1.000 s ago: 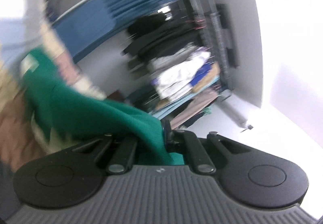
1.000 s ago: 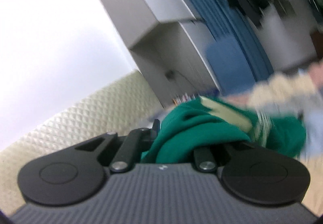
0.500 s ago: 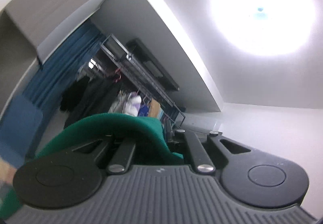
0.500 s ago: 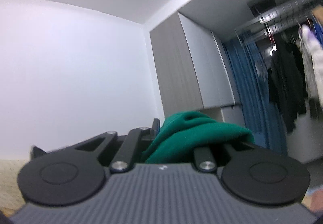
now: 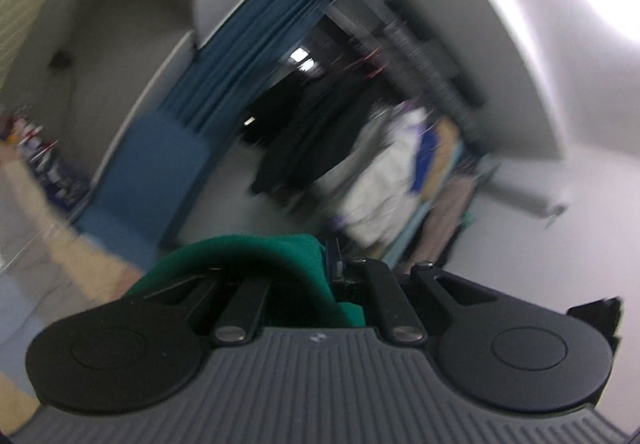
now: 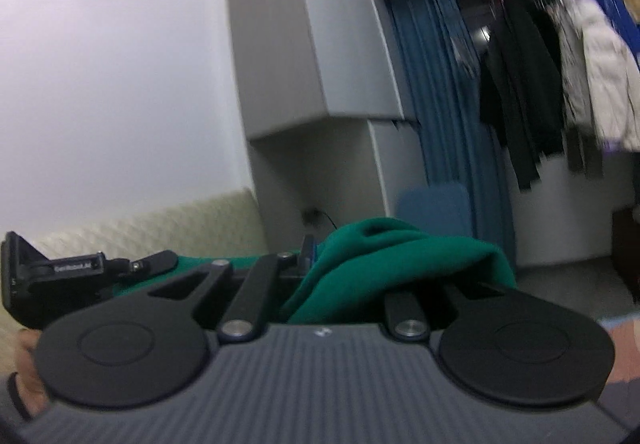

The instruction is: Fold large clothes

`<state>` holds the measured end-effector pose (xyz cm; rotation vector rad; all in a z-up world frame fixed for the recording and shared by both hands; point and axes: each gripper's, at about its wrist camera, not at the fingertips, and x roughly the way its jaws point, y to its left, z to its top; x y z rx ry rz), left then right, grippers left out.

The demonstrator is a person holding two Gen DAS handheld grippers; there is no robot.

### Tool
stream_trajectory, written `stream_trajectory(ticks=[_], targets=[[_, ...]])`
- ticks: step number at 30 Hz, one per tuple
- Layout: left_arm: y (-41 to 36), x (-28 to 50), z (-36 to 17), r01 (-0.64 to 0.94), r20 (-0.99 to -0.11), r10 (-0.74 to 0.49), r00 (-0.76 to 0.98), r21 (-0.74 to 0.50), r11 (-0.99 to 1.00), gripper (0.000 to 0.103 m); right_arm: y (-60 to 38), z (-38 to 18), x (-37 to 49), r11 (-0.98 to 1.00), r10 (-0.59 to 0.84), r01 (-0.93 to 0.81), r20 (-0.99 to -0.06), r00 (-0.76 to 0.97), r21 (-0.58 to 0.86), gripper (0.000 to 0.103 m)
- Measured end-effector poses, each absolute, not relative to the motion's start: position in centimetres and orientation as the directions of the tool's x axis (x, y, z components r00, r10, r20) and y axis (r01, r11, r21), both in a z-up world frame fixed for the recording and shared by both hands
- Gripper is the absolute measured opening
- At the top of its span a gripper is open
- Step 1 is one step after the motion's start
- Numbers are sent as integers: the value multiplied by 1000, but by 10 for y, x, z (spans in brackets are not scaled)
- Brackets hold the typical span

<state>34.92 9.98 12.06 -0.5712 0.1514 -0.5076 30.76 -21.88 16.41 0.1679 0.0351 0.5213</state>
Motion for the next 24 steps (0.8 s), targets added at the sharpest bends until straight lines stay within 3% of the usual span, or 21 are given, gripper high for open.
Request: stream_trajectory(ticks=[5, 14, 20, 24], targets=[[96, 477, 20, 302, -155, -433, 888, -512, 804, 7, -191, 95, 412, 890, 441, -426, -77, 894, 162, 15], [101, 648, -177, 202, -385, -435, 814, -515, 833, 6, -171, -71, 551, 934, 333, -284, -244, 911, 217, 15], [93, 692, -233, 188, -419, -424, 803, -496, 848, 7, -171, -126, 561, 952, 281, -230, -280, 918, 201, 16], [88, 689, -241, 165, -477, -403, 781, -464, 870, 8, -170, -147, 580, 963, 242, -179, -359, 901, 201, 17]])
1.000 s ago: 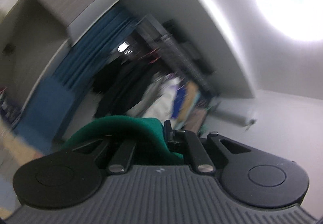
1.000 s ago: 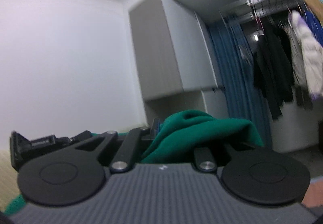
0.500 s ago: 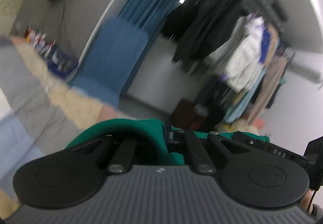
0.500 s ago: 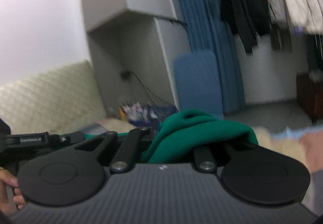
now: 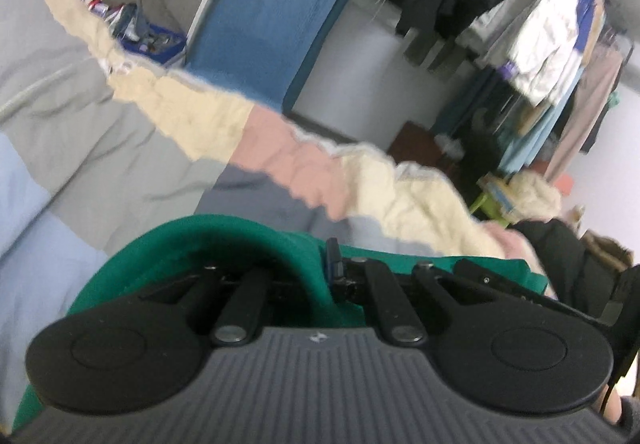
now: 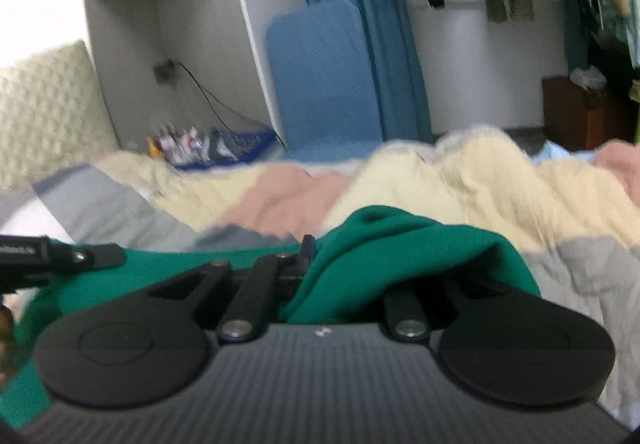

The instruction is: Fold large clothes

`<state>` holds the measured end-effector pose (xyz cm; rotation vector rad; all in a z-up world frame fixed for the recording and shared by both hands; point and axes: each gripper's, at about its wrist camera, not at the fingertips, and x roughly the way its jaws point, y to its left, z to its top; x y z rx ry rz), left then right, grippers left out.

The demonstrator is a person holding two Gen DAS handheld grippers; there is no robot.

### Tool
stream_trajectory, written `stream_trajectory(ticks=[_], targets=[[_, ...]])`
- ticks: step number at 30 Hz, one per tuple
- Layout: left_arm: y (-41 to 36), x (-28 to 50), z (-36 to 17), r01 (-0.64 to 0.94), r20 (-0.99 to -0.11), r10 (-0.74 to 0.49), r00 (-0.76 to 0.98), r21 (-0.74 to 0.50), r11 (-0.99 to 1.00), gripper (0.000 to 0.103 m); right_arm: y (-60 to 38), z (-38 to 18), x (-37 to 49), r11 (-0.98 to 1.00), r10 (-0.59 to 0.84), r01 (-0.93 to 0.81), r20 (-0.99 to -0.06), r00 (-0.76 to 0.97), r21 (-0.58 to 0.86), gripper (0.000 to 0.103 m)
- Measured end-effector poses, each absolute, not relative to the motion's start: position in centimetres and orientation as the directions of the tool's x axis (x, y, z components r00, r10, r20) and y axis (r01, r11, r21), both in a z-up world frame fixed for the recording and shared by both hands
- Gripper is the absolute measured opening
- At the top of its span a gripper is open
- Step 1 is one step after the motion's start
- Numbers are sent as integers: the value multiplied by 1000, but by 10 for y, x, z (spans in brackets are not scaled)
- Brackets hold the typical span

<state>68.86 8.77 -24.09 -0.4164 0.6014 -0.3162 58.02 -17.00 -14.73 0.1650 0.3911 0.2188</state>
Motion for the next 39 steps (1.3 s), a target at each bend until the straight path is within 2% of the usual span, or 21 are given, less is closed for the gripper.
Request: stream_trajectory(ticks=[6, 8, 10, 11, 12, 14, 16, 25, 27, 29, 31, 33, 37, 39], targets=[[80, 667, -223, 134, -539, -366, 759, -420, 898, 13, -167, -168, 594, 971, 209, -129, -449, 869, 203, 18], [77, 656, -213, 123, -548, -350, 759, -407, 905, 34, -168, -161, 586, 971, 207, -128, -444, 872, 202, 20], [74, 643, -201, 115, -561, -341, 754, -398, 910, 46, -167, -155, 576, 972, 200, -120, -441, 875, 203, 26], [74, 637, -196, 116, -561, -337, 757, -392, 913, 48, -167, -151, 570, 971, 197, -114, -438, 877, 208, 30], [74, 630, -191, 116, -563, -329, 758, -381, 917, 49, -168, -147, 562, 970, 198, -112, -433, 879, 215, 32], [73, 613, -180, 106, -574, -309, 759, -359, 927, 50, -170, -140, 545, 969, 199, -113, -423, 884, 220, 46], [75, 589, -169, 101, -578, -289, 763, -335, 937, 50, -171, -133, 524, 970, 190, -105, -413, 891, 220, 55], [80, 447, -153, 68, -637, -188, 748, -209, 976, 55, -181, -103, 403, 951, 234, -112, -436, 869, 287, 56], [82, 411, -154, 47, -647, -167, 744, -198, 979, 57, -185, -101, 376, 958, 216, -97, -459, 862, 268, 61], [83, 383, -160, 46, -651, -169, 740, -202, 978, 61, -187, -105, 348, 969, 184, -74, -490, 852, 234, 76], [83, 357, -170, 32, -667, -156, 729, -194, 980, 61, -186, -116, 329, 973, 192, -87, -543, 818, 213, 82], [80, 336, -177, 28, -673, -123, 729, -150, 988, 62, -182, -129, 316, 967, 236, -118, -615, 752, 226, 80], [78, 309, -191, 33, -684, -121, 719, -141, 990, 62, -175, -157, 300, 932, 344, -154, -665, 663, 329, 79], [74, 303, -198, 21, -685, -90, 723, -108, 994, 62, -160, -172, 299, 932, 355, -182, -695, 625, 313, 79]])
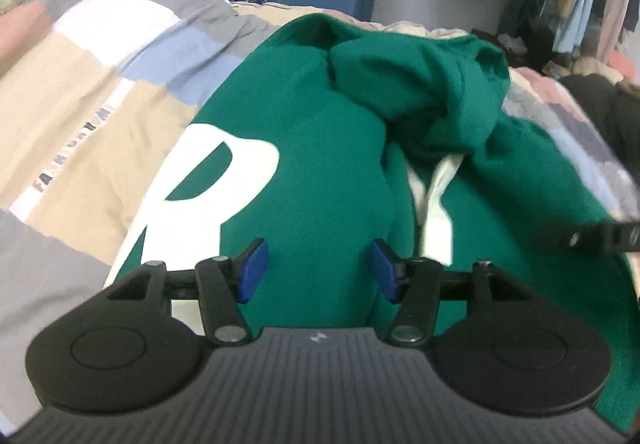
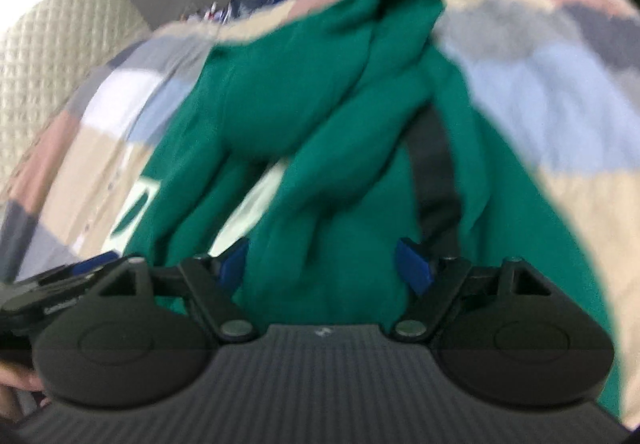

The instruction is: Fold large clothes

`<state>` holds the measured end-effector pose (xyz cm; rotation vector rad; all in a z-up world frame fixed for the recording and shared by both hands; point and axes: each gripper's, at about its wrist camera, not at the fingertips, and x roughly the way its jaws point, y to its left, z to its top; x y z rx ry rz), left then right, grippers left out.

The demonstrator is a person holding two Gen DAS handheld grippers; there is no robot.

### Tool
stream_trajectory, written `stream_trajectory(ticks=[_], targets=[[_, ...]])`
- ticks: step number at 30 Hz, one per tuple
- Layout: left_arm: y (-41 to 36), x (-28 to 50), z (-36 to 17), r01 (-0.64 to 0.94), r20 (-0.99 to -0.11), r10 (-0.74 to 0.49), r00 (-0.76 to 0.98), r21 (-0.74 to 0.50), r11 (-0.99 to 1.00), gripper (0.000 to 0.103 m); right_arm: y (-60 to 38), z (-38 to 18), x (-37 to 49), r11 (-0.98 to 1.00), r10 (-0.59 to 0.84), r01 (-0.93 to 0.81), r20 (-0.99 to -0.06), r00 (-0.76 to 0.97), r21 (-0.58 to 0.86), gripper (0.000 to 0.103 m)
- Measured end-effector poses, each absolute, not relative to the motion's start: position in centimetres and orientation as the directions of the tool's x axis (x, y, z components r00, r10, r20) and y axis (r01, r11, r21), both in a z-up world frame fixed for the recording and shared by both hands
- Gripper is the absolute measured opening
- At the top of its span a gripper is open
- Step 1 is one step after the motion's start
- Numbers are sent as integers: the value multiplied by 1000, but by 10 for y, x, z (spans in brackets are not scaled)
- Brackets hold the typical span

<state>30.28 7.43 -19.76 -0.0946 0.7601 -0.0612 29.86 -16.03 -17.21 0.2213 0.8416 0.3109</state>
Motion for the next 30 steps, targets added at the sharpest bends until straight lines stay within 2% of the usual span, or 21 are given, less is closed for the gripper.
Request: stream_trajectory(ticks=[1, 3, 4, 5, 6, 8, 9, 10, 11, 14, 22, 27, 30], targets=[[73, 302, -202, 4, -684, -62, 727, -86, 996, 62, -152, -175, 298, 941, 338, -198, -707, 622, 275, 76], [77, 302, -211, -31, -694, -44, 718, -96, 995, 62, -138, -182, 300, 957, 285, -224, -716, 637, 182, 61], [80, 306, -215, -39, -701, -49, 712, -109, 993, 60, -134, -183, 302, 962, 263, -227, -718, 644, 149, 47], [83, 307, -218, -47, -706, -50, 706, -117, 992, 56, -135, -182, 304, 968, 241, -218, -718, 653, 127, 27], [86, 308, -220, -53, -708, -49, 705, -121, 991, 53, -141, -181, 305, 970, 236, -209, -713, 660, 127, 23], [90, 306, -219, -68, -706, -44, 707, -129, 989, 34, -154, -172, 306, 962, 272, -186, -694, 667, 198, 16], [93, 305, -217, -71, -705, -47, 707, -136, 988, 30, -159, -168, 304, 960, 280, -176, -683, 675, 219, 15], [95, 304, -214, -69, -701, -55, 711, -148, 987, 19, -163, -164, 304, 959, 281, -171, -672, 685, 226, 12], [97, 303, -212, -69, -698, -59, 713, -153, 986, 13, -166, -159, 303, 960, 277, -167, -660, 699, 227, 11], [105, 300, -205, -73, -684, -73, 725, -182, 981, 8, -172, -146, 302, 961, 264, -148, -623, 736, 232, 11], [129, 282, -175, -60, -611, -151, 778, -310, 949, 7, -200, -109, 297, 984, 150, -77, -520, 841, 161, 10], [124, 281, -175, -30, -628, -181, 757, -310, 950, 7, -226, -93, 310, 997, 17, 17, -456, 890, 70, 9], [123, 284, -179, -25, -647, -194, 738, -313, 949, 9, -248, -97, 326, 995, -69, 93, -458, 887, 32, 9]])
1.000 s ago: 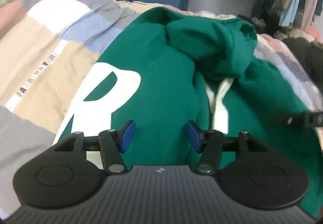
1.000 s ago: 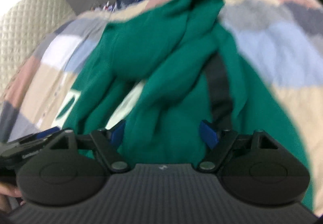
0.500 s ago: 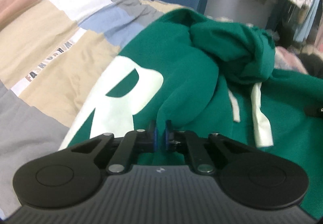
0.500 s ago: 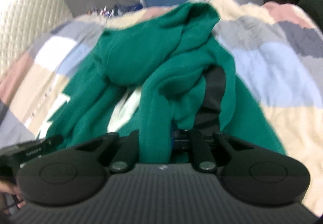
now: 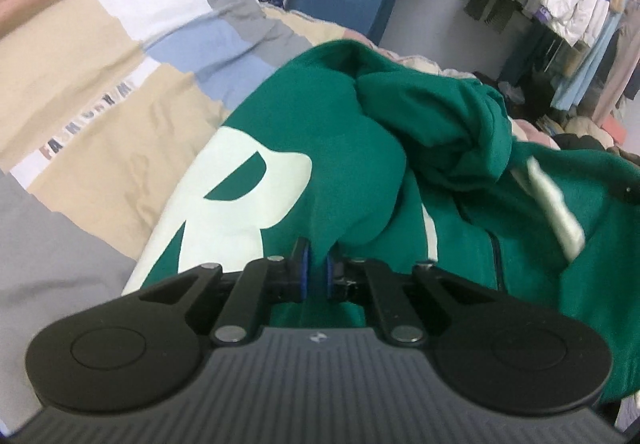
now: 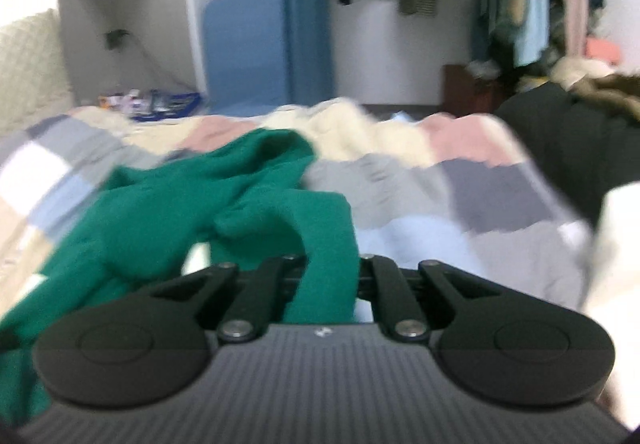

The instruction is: Fold large clothes

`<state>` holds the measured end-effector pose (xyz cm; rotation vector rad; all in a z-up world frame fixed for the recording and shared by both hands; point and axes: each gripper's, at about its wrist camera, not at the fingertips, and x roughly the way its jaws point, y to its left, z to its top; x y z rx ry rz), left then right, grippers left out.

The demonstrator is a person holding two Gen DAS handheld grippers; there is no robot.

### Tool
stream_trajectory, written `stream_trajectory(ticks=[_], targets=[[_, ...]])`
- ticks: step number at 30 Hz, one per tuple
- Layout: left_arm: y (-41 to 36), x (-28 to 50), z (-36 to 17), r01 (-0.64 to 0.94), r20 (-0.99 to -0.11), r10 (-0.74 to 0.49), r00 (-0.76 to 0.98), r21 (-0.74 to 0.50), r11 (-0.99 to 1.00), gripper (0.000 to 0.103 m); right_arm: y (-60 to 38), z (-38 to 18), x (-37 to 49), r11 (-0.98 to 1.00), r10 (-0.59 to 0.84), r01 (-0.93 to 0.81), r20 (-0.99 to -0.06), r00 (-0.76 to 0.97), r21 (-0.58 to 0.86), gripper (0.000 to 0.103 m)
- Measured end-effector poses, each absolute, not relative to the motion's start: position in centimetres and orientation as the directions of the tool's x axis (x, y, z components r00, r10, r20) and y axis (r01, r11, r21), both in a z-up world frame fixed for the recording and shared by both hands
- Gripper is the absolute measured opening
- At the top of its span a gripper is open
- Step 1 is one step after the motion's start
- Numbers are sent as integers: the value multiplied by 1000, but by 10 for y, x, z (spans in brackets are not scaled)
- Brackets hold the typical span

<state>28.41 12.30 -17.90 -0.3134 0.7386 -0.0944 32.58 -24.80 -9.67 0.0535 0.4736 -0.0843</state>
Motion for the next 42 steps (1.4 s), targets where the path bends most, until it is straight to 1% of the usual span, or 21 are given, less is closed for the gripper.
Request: stream_trajectory(ticks=[1, 3, 4, 5, 7, 9, 10, 11, 13, 16, 18, 22, 24, 27, 32, 36, 37, 39, 40, 41, 42], targets=[[124, 287, -182, -20, -652, -197, 732, -309, 951, 13, -258, -101, 333, 991, -97, 129, -470, 877, 37, 9], [122, 292, -187, -3, -663, -206, 719, -300, 954, 24, -280, -110, 344, 979, -147, 199, -497, 855, 53, 9], [120, 295, -190, 7, -672, -213, 709, -296, 955, 37, -291, -114, 350, 969, -170, 236, -508, 845, 69, 9], [117, 298, -194, 11, -681, -210, 702, -285, 959, 43, -300, -116, 353, 961, -179, 260, -517, 837, 89, 9], [106, 302, -201, 21, -694, -164, 701, -210, 977, 43, -318, -112, 364, 952, -196, 289, -523, 829, 101, 8], [102, 303, -204, 2, -700, -113, 705, -158, 987, 26, -333, -101, 368, 946, -241, 316, -493, 836, 73, 8], [106, 302, -204, -15, -697, -107, 709, -167, 986, 12, -334, -95, 368, 946, -263, 322, -474, 840, 46, 8], [117, 306, -202, -35, -690, -115, 715, -200, 979, 9, -340, -88, 369, 943, -293, 332, -449, 844, 7, 8], [140, 308, -190, -87, -659, -123, 742, -277, 957, 8, -351, -81, 371, 941, -324, 336, -420, 848, -47, 8], [166, 310, -163, -137, -609, -87, 789, -312, 940, 7, -371, -77, 383, 941, -329, 329, -434, 839, -76, 8], [182, 322, -145, -168, -583, -35, 811, -289, 942, 7, -388, -80, 391, 944, -320, 325, -437, 841, -66, 8], [210, 361, -124, -244, -564, 106, 819, -175, 954, 7, -407, -100, 415, 941, -332, 321, -439, 835, -101, 8], [218, 385, -129, -274, -574, 187, 797, -67, 960, 7, -415, -118, 432, 938, -342, 328, -467, 816, -114, 8], [239, 418, -156, -305, -624, 244, 742, 8, 952, 8, -429, -154, 450, 935, -338, 341, -524, 782, -95, 9], [263, 446, -213, -329, -716, 233, 658, 6, 944, 9, -444, -202, 457, 938, -312, 341, -573, 758, -60, 14], [248, 448, -214, -302, -696, 269, 666, 78, 950, 9, -444, -205, 450, 941, -302, 335, -553, 776, -44, 15], [246, 447, -210, -301, -691, 270, 671, 78, 950, 10, -445, -202, 447, 939, -303, 341, -549, 779, -33, 17], [245, 442, -201, -305, -684, 259, 682, 56, 951, 11, -447, -194, 441, 928, -312, 372, -549, 775, -2, 25], [244, 433, -195, -309, -679, 251, 690, 38, 950, 17, -446, -189, 436, 919, -327, 395, -548, 770, 6, 35], [244, 427, -190, -313, -674, 240, 699, 13, 950, 28, -447, -185, 433, 913, -336, 407, -542, 770, 12, 55], [244, 421, -187, -320, -672, 227, 705, -16, 947, 36, -446, -179, 425, 907, -347, 421, -527, 776, 24, 64]])
